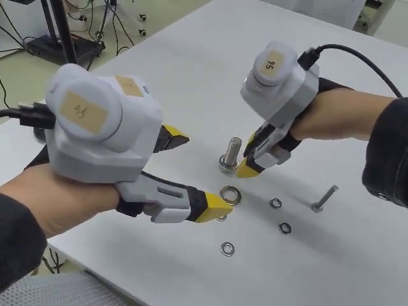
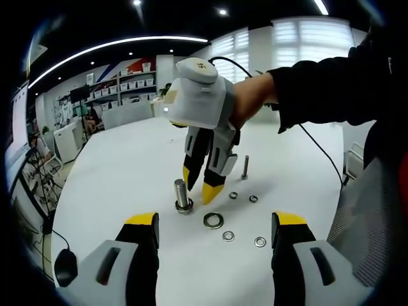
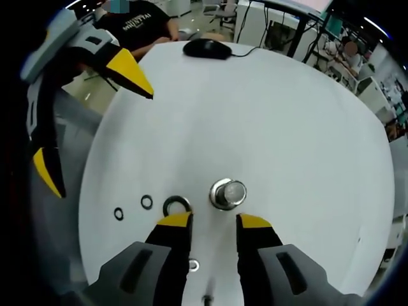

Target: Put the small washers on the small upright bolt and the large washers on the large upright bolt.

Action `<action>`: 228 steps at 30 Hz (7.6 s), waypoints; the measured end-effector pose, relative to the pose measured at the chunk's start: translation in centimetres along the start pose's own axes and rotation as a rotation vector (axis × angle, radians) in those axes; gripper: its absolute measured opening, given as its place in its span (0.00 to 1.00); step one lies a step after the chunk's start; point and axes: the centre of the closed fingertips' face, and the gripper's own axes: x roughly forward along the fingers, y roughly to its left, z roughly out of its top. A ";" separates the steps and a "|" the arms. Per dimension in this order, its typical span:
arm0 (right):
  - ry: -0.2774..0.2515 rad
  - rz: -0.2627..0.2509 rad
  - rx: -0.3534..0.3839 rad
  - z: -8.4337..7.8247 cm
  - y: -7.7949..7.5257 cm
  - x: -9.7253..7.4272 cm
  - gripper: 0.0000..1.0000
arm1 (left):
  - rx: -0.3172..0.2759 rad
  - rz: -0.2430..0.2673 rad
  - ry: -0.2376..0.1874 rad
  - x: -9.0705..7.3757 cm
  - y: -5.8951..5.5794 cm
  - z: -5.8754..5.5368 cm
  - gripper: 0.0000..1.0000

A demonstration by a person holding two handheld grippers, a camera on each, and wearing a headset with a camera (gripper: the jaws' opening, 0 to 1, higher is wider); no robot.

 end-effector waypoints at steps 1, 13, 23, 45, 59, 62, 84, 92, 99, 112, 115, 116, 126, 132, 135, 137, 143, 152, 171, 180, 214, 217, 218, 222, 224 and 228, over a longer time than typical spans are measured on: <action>0.000 0.000 -0.001 0.0 0.1 0.0 0.28 | 0.001 0.000 0.000 0.0 0.0 0.0 0.71; 0.006 0.017 0.000 -0.5 1.6 0.3 0.28 | 0.004 -0.002 0.000 -0.3 -0.2 0.0 0.71; 0.021 0.036 -0.018 -1.0 3.0 1.1 0.29 | 0.006 -0.002 0.002 -0.1 -0.2 0.0 0.70; 0.044 0.047 -0.052 -1.0 4.1 2.5 0.30 | 0.010 -0.007 0.010 0.1 -0.2 -0.2 0.70; 0.055 0.030 -0.060 -0.8 4.0 2.6 0.28 | 0.026 0.013 0.027 -0.1 0.1 -0.6 0.70; 0.055 0.030 -0.060 -0.9 4.0 2.7 0.28 | 0.040 0.023 0.046 0.0 0.3 -1.0 0.70; 0.063 0.025 -0.044 -0.8 4.0 2.7 0.25 | 0.052 0.042 0.072 -0.3 0.5 -1.5 0.70; 0.076 0.018 -0.037 -0.8 4.0 2.8 0.23 | 0.050 0.036 0.070 -0.1 0.5 -1.5 0.70; 0.067 0.019 -0.022 -0.9 3.6 2.7 0.22 | 0.047 0.031 0.068 0.1 0.5 -1.3 0.70; 0.054 0.025 -0.013 -0.8 3.6 1.5 0.22 | 0.038 0.027 0.062 0.4 0.6 -1.2 0.69; 0.043 0.023 -0.004 -0.8 3.4 0.7 0.22 | 0.039 0.026 0.063 0.5 0.6 -1.2 0.69; 0.042 0.023 -0.001 -0.8 3.5 0.3 0.22 | 0.039 0.026 0.061 0.5 0.6 -1.2 0.69; 0.005 -0.019 -0.007 0.0 2.6 -3.0 0.23 | 0.039 0.023 0.062 0.6 0.6 -1.2 0.69; -0.017 -0.051 -0.023 0.9 1.9 -4.6 0.23 | 0.040 0.018 0.066 0.7 0.4 -1.3 0.69; -0.025 -0.068 -0.028 1.2 1.4 -5.1 0.23 | 0.041 0.016 0.066 0.7 0.3 -1.3 0.69; -0.030 -0.080 -0.030 1.5 1.0 -5.4 0.23 | 0.041 0.016 0.066 0.7 0.3 -1.3 0.69; -0.033 -0.109 -0.046 2.3 0.0 -5.7 0.23 | 0.042 0.016 0.065 0.6 0.3 -1.2 0.69; -0.032 -0.119 -0.054 3.1 -1.4 -5.5 0.23 | 0.042 0.017 0.064 0.6 0.3 -1.2 0.69; -0.002 -0.075 -0.027 2.5 -2.3 -3.1 0.23 | 0.038 0.018 0.073 0.6 0.2 -1.5 0.69; 0.000 -0.056 -0.009 2.4 -2.3 -2.1 0.23 | 0.036 0.019 0.073 0.5 0.3 -1.6 0.69; 0.012 -0.022 0.035 0.9 -1.8 1.8 0.23 | 0.033 0.014 0.083 0.6 0.2 -1.8 0.68; 0.016 -0.021 0.034 0.9 -1.8 1.8 0.23 | 0.034 0.013 0.084 0.6 0.2 -1.8 0.68; 0.017 -0.023 0.034 0.9 -1.8 1.8 0.23 | 0.034 0.012 0.084 0.6 0.2 -1.8 0.68; 0.021 -0.023 0.028 0.9 -1.8 1.8 0.24 | 0.035 0.011 0.084 0.6 0.2 -1.8 0.68; 0.020 -0.025 0.027 0.9 -1.8 1.8 0.24 | 0.035 0.010 0.086 0.6 0.2 -1.8 0.68; 0.013 -0.023 0.022 1.0 -1.8 1.8 0.26 | 0.036 0.008 0.085 0.6 0.2 -1.8 0.68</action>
